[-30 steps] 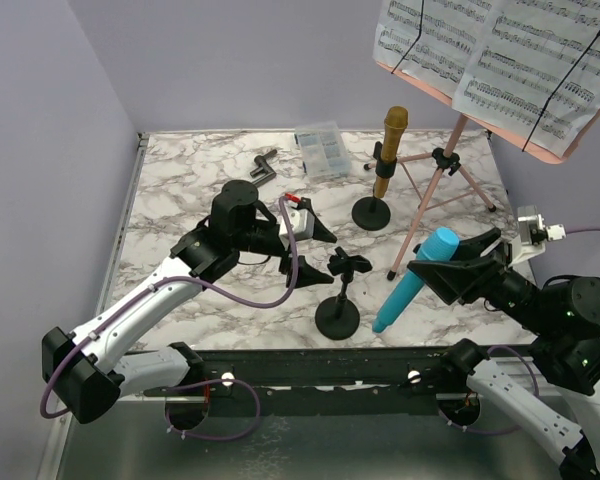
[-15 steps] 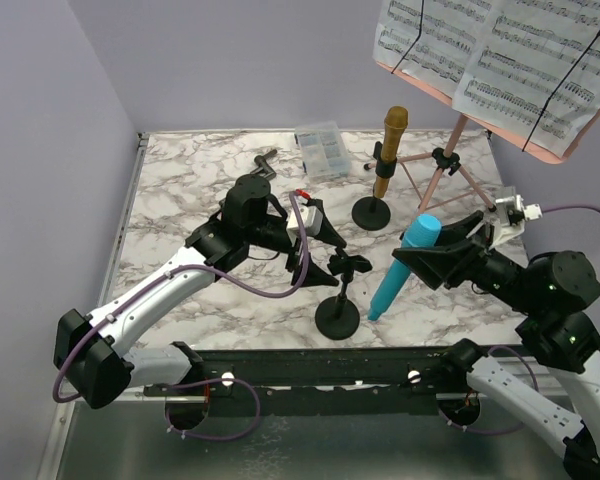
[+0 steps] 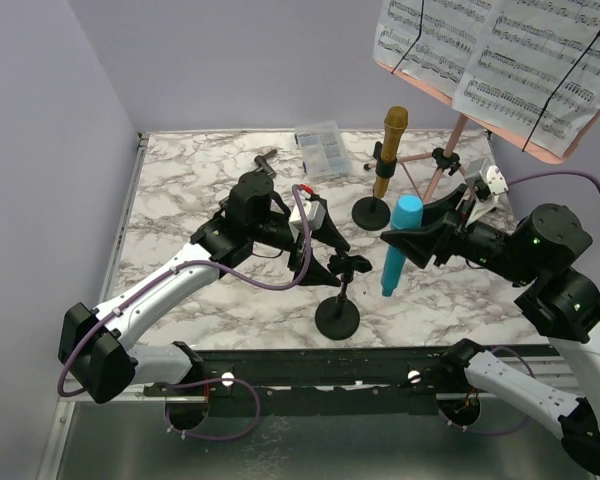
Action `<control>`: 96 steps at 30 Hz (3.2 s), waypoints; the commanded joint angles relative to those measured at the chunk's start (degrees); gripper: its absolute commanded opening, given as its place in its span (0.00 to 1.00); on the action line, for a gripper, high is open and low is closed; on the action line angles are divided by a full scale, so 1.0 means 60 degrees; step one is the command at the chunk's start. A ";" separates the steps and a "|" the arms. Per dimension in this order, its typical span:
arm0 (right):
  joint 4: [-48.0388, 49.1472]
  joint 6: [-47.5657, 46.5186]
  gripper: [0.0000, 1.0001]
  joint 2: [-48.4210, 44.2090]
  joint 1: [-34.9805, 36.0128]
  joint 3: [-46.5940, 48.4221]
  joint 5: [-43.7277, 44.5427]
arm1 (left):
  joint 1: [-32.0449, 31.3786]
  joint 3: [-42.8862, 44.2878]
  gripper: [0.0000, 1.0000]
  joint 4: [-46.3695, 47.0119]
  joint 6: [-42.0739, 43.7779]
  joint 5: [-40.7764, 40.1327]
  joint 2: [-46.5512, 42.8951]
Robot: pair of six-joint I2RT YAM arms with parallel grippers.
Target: Set up the instrument practice props
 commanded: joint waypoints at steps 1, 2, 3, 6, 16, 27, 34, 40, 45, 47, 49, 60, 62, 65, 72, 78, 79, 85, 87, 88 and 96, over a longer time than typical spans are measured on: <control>-0.0309 -0.0702 0.01 0.0195 0.0017 0.0337 -0.0595 | 0.0033 0.0228 0.82 0.0293 -0.0192 0.0288 0.0109; -0.0226 -0.0687 0.01 0.0219 0.0017 0.0329 -0.0688 | 0.0032 0.0240 0.81 0.0293 -0.0228 0.0237 0.0109; -0.0181 -0.0685 0.01 0.0248 0.0011 0.0307 -0.0794 | 0.0032 0.0254 0.80 0.0293 -0.0292 0.0222 0.0136; -0.0049 -0.0728 0.01 0.0340 0.0006 0.0311 -0.1142 | 0.0033 0.0352 0.76 0.0293 -0.0523 0.0195 0.0223; 0.0168 -0.0813 0.01 0.0436 0.0017 0.0290 -0.1524 | 0.0033 0.0273 0.42 0.0289 -0.0619 -0.0060 0.0249; 0.0508 -0.0760 0.01 0.0584 0.0015 0.0473 -0.2120 | 0.0033 0.0027 0.00 0.0293 -0.0525 -0.0695 0.0007; 0.0736 -0.1043 0.01 0.0971 0.0008 0.0647 -0.1952 | 0.0033 0.0052 0.00 0.0293 -0.0613 -0.0405 -0.0008; 0.0626 -0.1100 0.01 0.0851 0.0018 0.0657 -0.1712 | 0.0032 -0.0107 0.88 0.0652 -0.0973 -0.0398 -0.0310; 0.0633 -0.1020 0.01 0.0907 0.0014 0.0670 -0.1807 | 0.0032 -0.0060 0.88 0.0829 -0.1229 -0.0228 -0.0204; 0.0691 -0.0983 0.01 0.0929 0.0019 0.0683 -0.1840 | 0.0034 -0.0025 0.88 0.0820 -0.1229 -0.0223 -0.0202; 0.0706 -0.0959 0.01 0.0982 0.0011 0.0735 -0.1945 | 0.0035 0.0000 0.86 0.0828 -0.1510 -0.0165 -0.0170; 0.0862 -0.0927 0.00 0.0955 0.0019 0.0895 -0.1958 | 0.0032 0.0251 0.02 0.0066 -0.1321 -0.0374 0.0081; 0.0853 -0.0950 0.01 0.0997 0.0015 0.0915 -0.1962 | 0.0036 0.0243 0.00 0.0017 -0.1086 -0.0384 0.0058; 0.0980 -0.0930 0.01 0.1043 0.0019 0.0855 -0.2078 | 0.0040 0.0257 0.00 -0.0018 -0.1053 -0.0447 0.0025; 0.2067 -0.0473 0.01 0.1235 0.0015 0.0158 -0.2791 | 0.0042 0.0339 0.00 -0.0139 -0.1071 -0.0497 0.0087; 0.2649 -0.0935 0.01 0.1081 0.0019 -0.0644 -0.3170 | 0.0034 0.0360 0.00 -0.0161 -0.1101 -0.0444 0.0104; 0.2669 -0.0991 0.01 0.1052 0.0011 -0.0696 -0.3238 | 0.0032 0.0366 0.00 -0.0159 -0.1114 -0.0429 0.0108; 0.3028 -0.1045 0.01 0.1256 0.0018 -0.0942 -0.3661 | 0.0039 0.0440 0.00 -0.0161 -0.1200 -0.0367 0.0190; 0.3067 -0.1031 0.01 0.1351 0.0011 -0.0959 -0.3727 | 0.0043 0.0434 0.00 -0.0161 -0.1190 -0.0376 0.0168; 0.3113 -0.0996 0.00 0.1390 0.0007 -0.0957 -0.3808 | 0.0032 0.0419 0.04 -0.0168 -0.1175 -0.0432 0.0140; 0.3115 -0.0571 0.29 0.1293 0.0014 -0.0999 -0.3766 | 0.0045 0.0046 0.99 -0.0073 -0.1012 -0.0633 -0.0331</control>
